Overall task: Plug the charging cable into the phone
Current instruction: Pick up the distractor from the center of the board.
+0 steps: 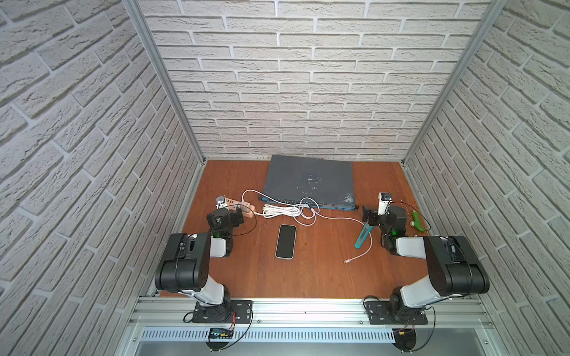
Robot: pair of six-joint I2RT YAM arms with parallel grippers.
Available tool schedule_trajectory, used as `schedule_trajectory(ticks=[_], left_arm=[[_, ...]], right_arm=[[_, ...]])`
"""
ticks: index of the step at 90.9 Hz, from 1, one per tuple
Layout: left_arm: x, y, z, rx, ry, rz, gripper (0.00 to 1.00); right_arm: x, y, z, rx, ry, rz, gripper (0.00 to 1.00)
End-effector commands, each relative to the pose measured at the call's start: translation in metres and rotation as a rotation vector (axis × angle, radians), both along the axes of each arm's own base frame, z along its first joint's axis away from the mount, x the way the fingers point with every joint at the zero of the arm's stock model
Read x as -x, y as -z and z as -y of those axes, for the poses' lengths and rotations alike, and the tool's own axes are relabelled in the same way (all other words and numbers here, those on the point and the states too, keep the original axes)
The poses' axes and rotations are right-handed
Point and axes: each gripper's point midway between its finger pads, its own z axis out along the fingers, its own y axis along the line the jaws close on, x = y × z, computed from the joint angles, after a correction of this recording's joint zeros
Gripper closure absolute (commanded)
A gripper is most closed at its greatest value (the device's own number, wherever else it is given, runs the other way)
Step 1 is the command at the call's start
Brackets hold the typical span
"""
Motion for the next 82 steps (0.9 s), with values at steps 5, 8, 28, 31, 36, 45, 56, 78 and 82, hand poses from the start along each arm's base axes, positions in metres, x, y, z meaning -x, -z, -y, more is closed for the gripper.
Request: schedule_trajectory(ticks=[5, 8, 28, 31, 36, 45, 56, 78, 82], left_arm=[[-0.010, -0.018, 0.000, 0.004, 0.006, 0.072, 0.02], [-0.010, -0.018, 0.001, 0.005, 0.006, 0.071, 0.02], [-0.010, -0.018, 0.000, 0.005, 0.005, 0.071, 0.02], [-0.010, -0.018, 0.000, 0.005, 0.005, 0.070, 0.02], [-0.010, -0.018, 0.000, 0.005, 0.005, 0.071, 0.02], [-0.010, -0.018, 0.000, 0.004, 0.005, 0.072, 0.02], [-0.010, -0.025, -0.004, -0.015, -0.034, 0.069, 0.02], [-0.017, -0.071, -0.032, 0.011, -0.372, -0.320, 0.02], [-0.018, -0.070, -0.020, 0.051, -0.336, -0.381, 0.02]], right_arm=[[-0.007, -0.009, -0.001, -0.016, -0.002, 0.030, 0.01], [-0.006, -0.009, -0.001, -0.016, -0.002, 0.030, 0.01], [-0.007, -0.008, -0.001, -0.016, -0.003, 0.027, 0.01], [-0.007, -0.008, -0.001, -0.016, -0.003, 0.027, 0.01], [-0.007, -0.008, -0.001, -0.016, -0.002, 0.027, 0.01], [-0.007, -0.009, 0.000, -0.015, -0.001, 0.029, 0.01], [-0.012, -0.021, 0.013, -0.008, 0.094, 0.006, 0.01], [-0.029, -0.073, 0.020, -0.149, 0.278, -0.356, 0.01], [-0.028, -0.076, 0.001, -0.204, 0.182, -0.374, 0.01]])
